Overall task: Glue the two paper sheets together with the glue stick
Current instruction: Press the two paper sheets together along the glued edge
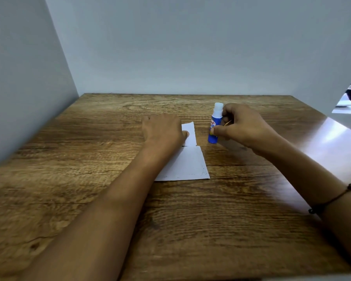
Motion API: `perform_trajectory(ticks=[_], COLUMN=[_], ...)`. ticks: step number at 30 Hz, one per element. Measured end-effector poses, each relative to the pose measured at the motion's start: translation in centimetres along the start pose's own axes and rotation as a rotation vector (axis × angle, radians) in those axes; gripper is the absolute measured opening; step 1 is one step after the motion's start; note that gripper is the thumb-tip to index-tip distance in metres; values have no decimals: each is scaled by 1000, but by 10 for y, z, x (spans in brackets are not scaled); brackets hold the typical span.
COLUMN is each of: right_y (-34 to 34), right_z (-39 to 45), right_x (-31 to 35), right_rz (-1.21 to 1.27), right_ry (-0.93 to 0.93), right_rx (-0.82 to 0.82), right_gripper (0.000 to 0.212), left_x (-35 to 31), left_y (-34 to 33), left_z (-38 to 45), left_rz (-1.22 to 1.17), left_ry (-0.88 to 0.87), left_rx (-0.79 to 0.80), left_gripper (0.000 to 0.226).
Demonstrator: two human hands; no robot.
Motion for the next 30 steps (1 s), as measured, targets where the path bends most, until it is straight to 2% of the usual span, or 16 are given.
perform_trajectory(ticks=[7,10,12,15,21,25,30], right_y=[-2,1,15,39,-13,-38,-60], right_z=[-1,-2,-6,-25,-51,-37,-27], right_x=[0,0,1,11,19,29,34], right_rz=[-13,-12,-90,-240,-274,-412,-434], right_ry=[-24,-66,-87,-54,-59,7,37], right_rx=[4,36,-9,-133,121,167,227], right_gripper=[26,34,40,34,36,36,30], left_x=[0,1,4,7,9,13,18], left_y=[-1,-3,-5,-6,-9,-4,-4], left_z=[1,2,3,4,2,-5,-17], left_rz=[0,-8,-46,-83,-108,-127,-150], left_ry=[1,0,14,26,28,20,24], left_rx=[5,15,30,51,42,-6,-3], left_gripper=[27,31,37,41,41,42,43])
Point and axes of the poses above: each hand's wrist, its own z-axis towards the middle knuckle, its own y-axis out of the back of the hand, x = y × z, the point moved 7 cm from there along z, towards the middle knuckle, and after that the axes turned 3 degrees about x, right-handed, at the moved point
